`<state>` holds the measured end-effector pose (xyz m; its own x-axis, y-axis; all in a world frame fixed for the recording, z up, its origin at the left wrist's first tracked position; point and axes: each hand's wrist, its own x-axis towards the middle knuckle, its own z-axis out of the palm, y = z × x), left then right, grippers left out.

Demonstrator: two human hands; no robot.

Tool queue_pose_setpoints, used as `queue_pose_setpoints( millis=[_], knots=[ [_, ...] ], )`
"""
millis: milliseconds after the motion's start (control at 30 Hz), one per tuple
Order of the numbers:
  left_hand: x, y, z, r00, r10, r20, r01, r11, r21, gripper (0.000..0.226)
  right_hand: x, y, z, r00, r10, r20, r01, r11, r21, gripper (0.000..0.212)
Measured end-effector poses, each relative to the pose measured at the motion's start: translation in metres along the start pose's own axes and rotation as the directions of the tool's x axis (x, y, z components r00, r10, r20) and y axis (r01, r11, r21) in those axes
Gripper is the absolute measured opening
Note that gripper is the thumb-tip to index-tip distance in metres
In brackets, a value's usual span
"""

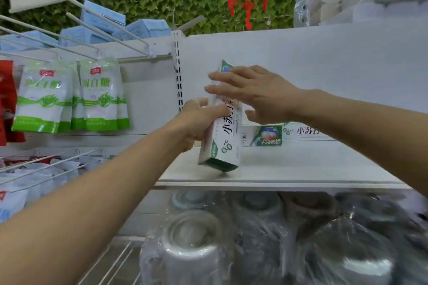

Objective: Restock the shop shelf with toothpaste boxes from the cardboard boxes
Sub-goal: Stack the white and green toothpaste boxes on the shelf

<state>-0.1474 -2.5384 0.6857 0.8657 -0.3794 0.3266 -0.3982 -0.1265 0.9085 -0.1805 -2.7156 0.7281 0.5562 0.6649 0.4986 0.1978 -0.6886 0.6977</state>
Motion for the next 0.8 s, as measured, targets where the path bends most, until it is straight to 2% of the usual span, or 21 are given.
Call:
queue_pose_setpoints(
  millis=[67,133,200,267,300,333,400,467,533,633,733,800],
  knots=[
    [0.004,0.017,0.011,0.996,0.060,0.073,-0.072,0.983,0.170,0.027,-0.011,0.004,-0.006,0.999,-0.040,-0.004,0.040,0.995,-0.090,0.075],
    [0.007,0.029,0.020,0.987,0.050,0.152,-0.096,0.945,0.312,0.028,-0.030,0.011,-0.007,0.998,0.000,0.059,0.008,0.990,-0.138,0.064],
    [0.016,0.031,0.022,0.985,0.016,0.174,-0.064,0.960,0.274,0.045,-0.056,0.020,-0.008,0.980,0.128,0.151,-0.105,0.984,-0.146,0.059],
    [0.030,0.020,0.020,0.998,0.010,0.058,-0.020,0.987,0.159,0.057,-0.088,0.029,-0.007,0.931,0.271,0.245,-0.237,0.958,-0.160,0.056],
    [0.038,0.009,0.019,0.999,0.022,-0.031,-0.015,0.978,0.208,0.062,-0.106,0.034,-0.006,0.900,0.325,0.291,-0.284,0.943,-0.175,0.054],
    [0.046,-0.006,0.019,0.993,0.022,-0.114,0.016,0.945,0.326,0.067,-0.124,0.040,-0.005,0.869,0.365,0.335,-0.314,0.929,-0.198,0.053],
    [0.056,-0.034,0.020,0.971,-0.014,-0.240,0.141,0.842,0.520,0.082,-0.156,0.053,-0.002,0.806,0.422,0.416,-0.338,0.904,-0.261,0.050],
    [0.065,-0.052,0.021,0.948,-0.094,-0.304,0.253,0.802,0.541,0.097,-0.181,0.065,0.001,0.739,0.472,0.481,-0.355,0.879,-0.317,0.046],
    [0.072,-0.060,0.018,0.930,-0.166,-0.327,0.319,0.807,0.497,0.108,-0.198,0.073,0.009,0.692,0.509,0.512,-0.390,0.860,-0.328,0.044],
    [0.080,-0.068,0.014,0.923,-0.226,-0.310,0.344,0.845,0.410,0.100,-0.205,0.081,0.025,0.665,0.540,0.516,-0.436,0.841,-0.319,0.040],
    [0.083,-0.076,0.011,0.942,-0.197,-0.273,0.294,0.876,0.383,0.074,-0.199,0.085,0.043,0.635,0.552,0.540,-0.490,0.829,-0.270,0.042],
    [0.085,-0.080,0.009,0.949,-0.165,-0.267,0.262,0.885,0.384,0.068,-0.195,0.087,0.054,0.616,0.578,0.535,-0.590,0.789,-0.172,0.048]
  ],
)
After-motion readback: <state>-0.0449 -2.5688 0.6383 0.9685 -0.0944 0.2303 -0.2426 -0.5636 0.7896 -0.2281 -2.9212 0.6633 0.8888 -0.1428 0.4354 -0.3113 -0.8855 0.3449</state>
